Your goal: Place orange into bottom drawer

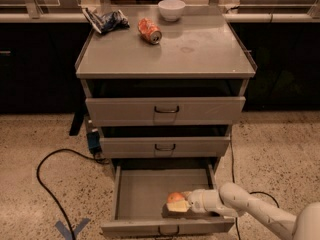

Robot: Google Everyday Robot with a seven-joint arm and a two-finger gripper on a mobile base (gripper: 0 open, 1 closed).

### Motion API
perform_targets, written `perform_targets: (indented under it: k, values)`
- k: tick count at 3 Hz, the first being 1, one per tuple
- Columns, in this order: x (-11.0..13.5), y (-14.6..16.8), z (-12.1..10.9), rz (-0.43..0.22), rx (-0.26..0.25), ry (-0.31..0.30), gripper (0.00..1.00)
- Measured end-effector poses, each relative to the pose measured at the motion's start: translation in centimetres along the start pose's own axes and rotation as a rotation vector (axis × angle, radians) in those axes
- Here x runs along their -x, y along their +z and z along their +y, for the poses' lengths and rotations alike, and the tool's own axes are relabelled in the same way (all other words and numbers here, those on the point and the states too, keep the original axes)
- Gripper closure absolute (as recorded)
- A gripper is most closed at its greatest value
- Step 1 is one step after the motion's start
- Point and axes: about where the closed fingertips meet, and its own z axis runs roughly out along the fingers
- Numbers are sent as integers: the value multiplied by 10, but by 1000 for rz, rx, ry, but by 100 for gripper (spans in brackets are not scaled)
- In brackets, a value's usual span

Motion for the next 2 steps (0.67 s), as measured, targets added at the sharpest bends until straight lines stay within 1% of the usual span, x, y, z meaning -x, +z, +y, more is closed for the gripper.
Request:
perform_targets:
  k: [1,2]
  values:
    - [19,14,-25,-26,-44,-17,100]
    - [45,28,-59,-26,-106,-36,100]
